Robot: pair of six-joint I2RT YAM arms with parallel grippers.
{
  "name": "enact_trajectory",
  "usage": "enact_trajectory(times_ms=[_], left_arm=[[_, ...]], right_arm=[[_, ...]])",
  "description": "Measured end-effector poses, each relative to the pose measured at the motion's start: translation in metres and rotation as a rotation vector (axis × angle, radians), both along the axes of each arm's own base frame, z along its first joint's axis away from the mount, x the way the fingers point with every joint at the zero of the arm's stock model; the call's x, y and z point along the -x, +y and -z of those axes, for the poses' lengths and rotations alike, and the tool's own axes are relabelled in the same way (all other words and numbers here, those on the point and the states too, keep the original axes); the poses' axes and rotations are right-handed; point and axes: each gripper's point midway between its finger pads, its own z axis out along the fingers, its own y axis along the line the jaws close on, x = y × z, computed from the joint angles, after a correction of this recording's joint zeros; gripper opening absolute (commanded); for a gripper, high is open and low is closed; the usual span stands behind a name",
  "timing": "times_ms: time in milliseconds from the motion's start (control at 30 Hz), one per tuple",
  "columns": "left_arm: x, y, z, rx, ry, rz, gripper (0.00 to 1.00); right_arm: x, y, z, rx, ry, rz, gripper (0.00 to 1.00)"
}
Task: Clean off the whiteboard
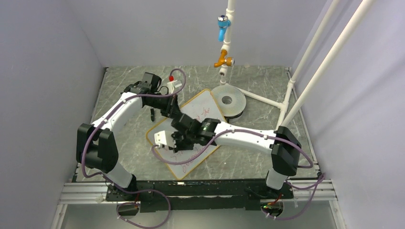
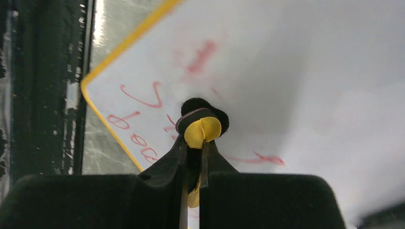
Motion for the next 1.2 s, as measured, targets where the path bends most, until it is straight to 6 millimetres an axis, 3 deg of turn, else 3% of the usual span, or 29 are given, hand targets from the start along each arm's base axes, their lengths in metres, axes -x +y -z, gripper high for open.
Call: enact_trajectory(times_ms=[133,200,567,867,967,1200], left_arm=[[-0.001,0.001,0.0,0.001,-0.001,-0.004,0.0],[-0.001,0.001,0.001,0.001,0.001,-0.004,0.0],[0.001,0.002,0.004,-0.005,0.019,-0.004,0.0],[-0.001,0.002,0.003,-0.003,0.014,-0.008,0.0],[-0.001,0.002,0.004,-0.004,0.014,-0.009,0.0],[0.003,0.001,0.005,-0.006,0.023,0.0,0.0]], right_arm=[[-0.022,-0.015,-0.008,-0.022,0.002,0.058,0.0],[-0.024,-0.015,-0.009,-0.026,0.007,0.06,0.0],[0.017,0.002,0.012,0.033,-0.006,-0.043,0.0],[-0.023,-0.024,0.0,-0.009,0.042,0.053,0.0],[-0.017,-0.021,0.0,-0.003,0.031,0.037,0.0],[0.022,-0.005,0.018,0.047,0.014,-0.077,0.0]])
